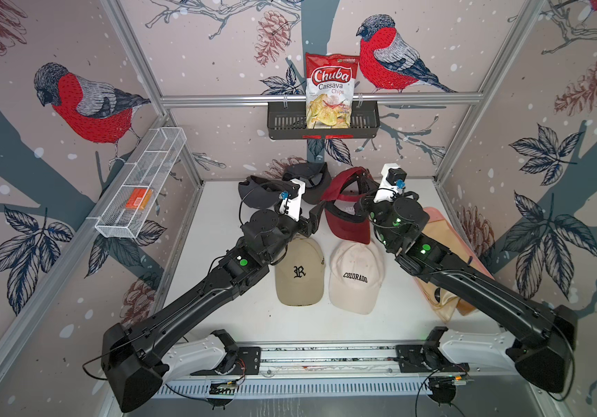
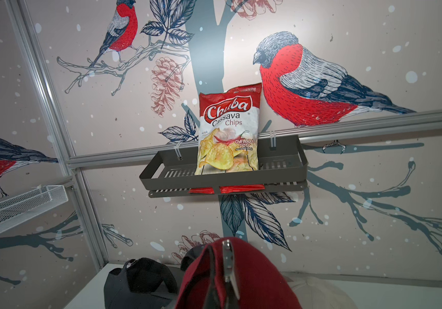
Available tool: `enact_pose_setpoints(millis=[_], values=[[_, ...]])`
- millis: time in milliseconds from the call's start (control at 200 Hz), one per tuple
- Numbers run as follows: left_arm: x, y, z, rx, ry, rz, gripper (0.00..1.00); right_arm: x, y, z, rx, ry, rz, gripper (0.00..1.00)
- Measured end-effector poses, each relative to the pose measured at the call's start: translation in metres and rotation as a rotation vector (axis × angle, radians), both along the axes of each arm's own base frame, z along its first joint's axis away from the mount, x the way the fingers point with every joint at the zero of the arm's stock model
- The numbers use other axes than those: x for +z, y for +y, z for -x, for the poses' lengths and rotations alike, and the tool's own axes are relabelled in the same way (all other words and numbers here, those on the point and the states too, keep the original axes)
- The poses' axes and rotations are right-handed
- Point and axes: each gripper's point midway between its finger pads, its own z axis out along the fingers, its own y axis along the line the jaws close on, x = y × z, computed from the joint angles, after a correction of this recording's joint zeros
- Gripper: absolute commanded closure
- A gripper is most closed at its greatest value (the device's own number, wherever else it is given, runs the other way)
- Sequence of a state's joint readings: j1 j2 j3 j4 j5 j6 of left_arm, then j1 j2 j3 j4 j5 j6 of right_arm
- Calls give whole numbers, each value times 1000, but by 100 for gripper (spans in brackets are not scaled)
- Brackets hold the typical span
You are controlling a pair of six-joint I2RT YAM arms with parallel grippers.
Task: Open the adjustable buckle of the baseball cap
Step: Pull the adjustable strap on the baseball cap, then place the baseball cap at the center of the board.
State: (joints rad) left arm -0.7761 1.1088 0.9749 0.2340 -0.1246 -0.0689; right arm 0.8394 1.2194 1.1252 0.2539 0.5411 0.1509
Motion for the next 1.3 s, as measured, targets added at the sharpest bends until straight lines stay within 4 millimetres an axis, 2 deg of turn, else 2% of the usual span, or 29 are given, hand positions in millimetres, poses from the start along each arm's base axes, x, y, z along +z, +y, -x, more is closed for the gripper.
enact_pose_setpoints(millis=[190, 325, 470, 615, 720, 1031, 1136, 1301], values=[[-41, -24, 19, -87, 56, -1, 43, 8, 6, -1, -11, 13, -44, 100], [-55, -55, 34, -162, 55, 18, 43, 7, 11, -4, -29, 27, -60, 100], [-67, -86, 40, -212, 44, 30, 41, 3, 14, -5, -41, 48, -68, 100], [-82, -104, 36, -212, 36, 39, 41, 7, 14, -3, -54, 49, -95, 100], [-91, -110, 24, -168, 37, 38, 41, 7, 14, -1, -60, 50, -99, 100], [-87, -132, 5, -147, 12, 73, 43, 6, 12, 0, -81, 52, -104, 100], [-92, -138, 1, -145, 22, 67, 52, 5, 11, 0, -95, 53, -104, 100], [-97, -140, -9, -134, 48, 80, 82, 5, 12, 2, -92, 51, -106, 100]])
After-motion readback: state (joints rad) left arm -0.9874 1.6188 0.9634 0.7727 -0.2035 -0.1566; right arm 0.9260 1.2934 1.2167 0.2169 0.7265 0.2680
